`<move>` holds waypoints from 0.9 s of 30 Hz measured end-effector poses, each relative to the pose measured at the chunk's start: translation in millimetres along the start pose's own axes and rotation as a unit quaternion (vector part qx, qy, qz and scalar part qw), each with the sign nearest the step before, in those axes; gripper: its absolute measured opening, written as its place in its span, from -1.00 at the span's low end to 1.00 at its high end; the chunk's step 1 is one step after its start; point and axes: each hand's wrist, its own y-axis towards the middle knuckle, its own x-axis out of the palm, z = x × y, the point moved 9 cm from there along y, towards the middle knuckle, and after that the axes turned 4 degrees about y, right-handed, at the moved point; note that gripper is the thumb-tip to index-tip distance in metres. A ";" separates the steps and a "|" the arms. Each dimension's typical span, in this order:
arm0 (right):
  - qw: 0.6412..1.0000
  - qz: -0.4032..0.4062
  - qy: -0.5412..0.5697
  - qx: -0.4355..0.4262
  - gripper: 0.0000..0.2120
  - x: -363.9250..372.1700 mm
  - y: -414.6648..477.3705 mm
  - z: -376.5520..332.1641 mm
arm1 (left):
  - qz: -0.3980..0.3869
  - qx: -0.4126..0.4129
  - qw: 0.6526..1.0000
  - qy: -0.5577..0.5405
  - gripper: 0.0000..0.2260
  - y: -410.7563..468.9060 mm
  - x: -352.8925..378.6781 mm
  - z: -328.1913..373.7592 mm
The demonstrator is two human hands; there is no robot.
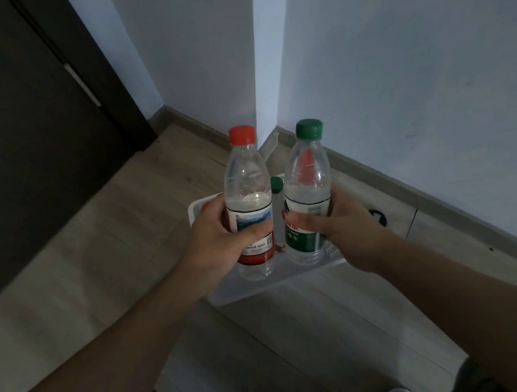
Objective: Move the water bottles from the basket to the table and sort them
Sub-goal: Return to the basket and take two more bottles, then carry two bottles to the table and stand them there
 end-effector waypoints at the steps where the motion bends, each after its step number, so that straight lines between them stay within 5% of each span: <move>1: 1.000 0.014 -0.027 -0.005 -0.44 -2.7 1.1 -0.8 | 0.004 0.010 0.999 0.036 -0.58 0.8 -2.1 1.7; 8: 0.948 0.188 -0.246 -0.080 -0.41 -39.6 1.8 -26.1 | 0.023 0.117 0.936 0.331 -0.50 4.9 -16.0 17.3; 15: 0.744 0.239 -0.605 -0.152 -0.26 -43.7 3.9 -52.5 | 0.018 0.187 0.761 0.620 -0.27 5.9 0.5 24.7; 18: 0.679 0.223 -0.680 -0.164 -0.21 -32.5 4.2 -58.2 | 0.029 0.236 0.718 0.654 -0.25 -1.1 10.4 32.1; 27: 0.692 0.201 -0.687 -0.095 -0.20 -26.5 -14.2 -61.2 | -0.036 0.144 0.720 0.678 -0.27 -29.7 19.5 47.6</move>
